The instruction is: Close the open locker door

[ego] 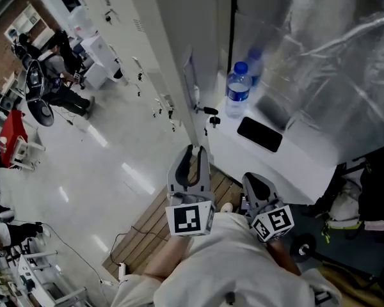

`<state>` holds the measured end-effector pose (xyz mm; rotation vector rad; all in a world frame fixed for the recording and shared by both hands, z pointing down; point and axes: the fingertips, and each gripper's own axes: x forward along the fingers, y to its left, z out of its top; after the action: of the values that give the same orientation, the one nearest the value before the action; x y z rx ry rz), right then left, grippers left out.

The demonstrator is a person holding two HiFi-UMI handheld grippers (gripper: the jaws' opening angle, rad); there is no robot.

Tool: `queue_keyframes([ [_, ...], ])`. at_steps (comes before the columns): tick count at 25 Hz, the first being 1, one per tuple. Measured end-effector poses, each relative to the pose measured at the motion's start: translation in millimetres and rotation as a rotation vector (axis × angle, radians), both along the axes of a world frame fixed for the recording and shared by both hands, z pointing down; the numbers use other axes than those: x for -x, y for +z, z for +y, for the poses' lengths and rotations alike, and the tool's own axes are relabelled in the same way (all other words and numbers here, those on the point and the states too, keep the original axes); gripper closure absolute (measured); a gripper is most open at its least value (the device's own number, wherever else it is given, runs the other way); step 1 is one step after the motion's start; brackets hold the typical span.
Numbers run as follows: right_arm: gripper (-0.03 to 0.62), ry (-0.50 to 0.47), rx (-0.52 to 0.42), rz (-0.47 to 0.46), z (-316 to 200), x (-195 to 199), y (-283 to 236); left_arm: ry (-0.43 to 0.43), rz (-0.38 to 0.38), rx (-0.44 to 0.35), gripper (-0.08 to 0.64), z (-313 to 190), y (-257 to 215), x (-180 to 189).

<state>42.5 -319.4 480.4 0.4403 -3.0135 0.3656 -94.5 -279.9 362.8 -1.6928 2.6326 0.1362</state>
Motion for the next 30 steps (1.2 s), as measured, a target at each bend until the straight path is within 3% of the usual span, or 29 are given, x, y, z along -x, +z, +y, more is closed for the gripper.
queue_keyframes([
  [8, 0.563, 0.022, 0.000, 0.029, -8, 13, 1, -0.034, -0.008, -0.039, 0.477, 4, -6, 22],
  [14, 0.563, 0.033, 0.011, 0.059, -10, 31, 8, -0.083, -0.015, -0.032, 0.477, 11, -3, 63],
  [30, 0.563, 0.054, -0.016, 0.079, -6, 93, 6, -0.067, -0.010, 0.012, 0.486, 2, -2, 172],
])
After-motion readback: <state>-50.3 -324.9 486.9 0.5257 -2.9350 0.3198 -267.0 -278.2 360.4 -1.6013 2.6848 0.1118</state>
